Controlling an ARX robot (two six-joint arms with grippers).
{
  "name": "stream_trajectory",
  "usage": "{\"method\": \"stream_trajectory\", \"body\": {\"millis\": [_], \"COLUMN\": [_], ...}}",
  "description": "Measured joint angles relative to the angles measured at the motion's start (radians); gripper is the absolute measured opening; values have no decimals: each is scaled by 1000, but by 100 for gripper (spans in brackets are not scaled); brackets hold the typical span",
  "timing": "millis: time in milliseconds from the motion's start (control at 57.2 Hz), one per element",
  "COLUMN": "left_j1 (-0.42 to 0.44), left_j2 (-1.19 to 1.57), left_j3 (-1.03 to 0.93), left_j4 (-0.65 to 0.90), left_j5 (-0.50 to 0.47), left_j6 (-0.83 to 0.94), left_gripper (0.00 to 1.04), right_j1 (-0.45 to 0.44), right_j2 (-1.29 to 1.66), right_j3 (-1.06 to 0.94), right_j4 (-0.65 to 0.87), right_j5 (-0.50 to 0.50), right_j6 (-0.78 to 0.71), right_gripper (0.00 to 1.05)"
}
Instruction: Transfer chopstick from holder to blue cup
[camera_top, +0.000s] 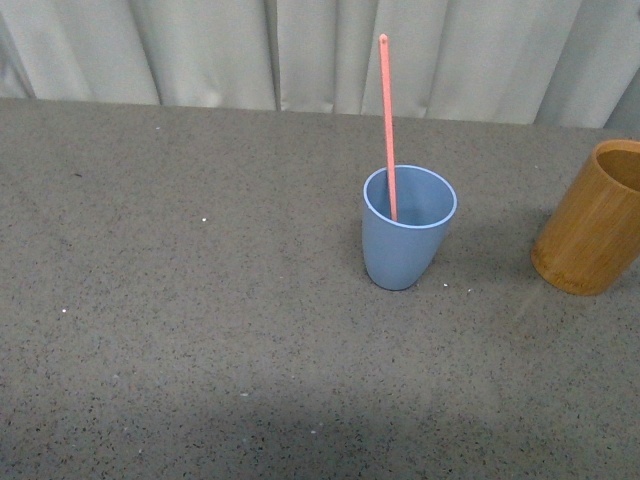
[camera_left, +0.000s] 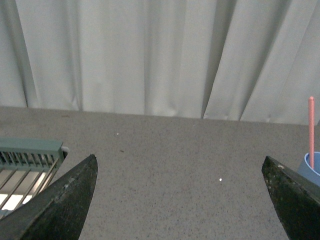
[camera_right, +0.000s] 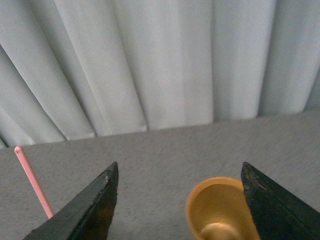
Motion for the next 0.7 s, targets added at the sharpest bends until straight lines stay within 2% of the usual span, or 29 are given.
{"method": "stream_trajectory", "body": {"millis": [70,140,210,245,297,367,419,524,629,699], "left_j1": [0,0,0,0,0,0,0,0,0,0], "left_j2": [0,0,0,0,0,0,0,-1,-1,-1], "left_j3": [0,0,0,0,0,0,0,0,0,0], "left_j4": [0,0,0,0,0,-1,-1,-2,-2,-2], "left_j5": [0,0,0,-1,0,-1,0,0,0,-1], "left_j6": [0,0,0,0,0,1,1,1,1,1], "left_gripper": [98,98,98,98,98,98,98,98,98,98], "right_j1": [-11,3,40,80,111,115,113,57,53,51], "right_j2": [-122,-333,-566,-747,-979,-1198,-1297,-1358,-1360,-1363], "right_j3": [-140,-274,-360,-376,-376,-377,-376,-376,-376,-376], "right_j4": [109,8,-205,-399,-602,-764,-826,-862,-863,-863], "right_j5": [2,24,67,111,127,113,119,47,69,50], "right_j6": [-88,-140,-166,-176,-182,-189,-192,-196,-196,-197], "right_gripper": [60,48,37,30,21,11,2,1,1,1]}}
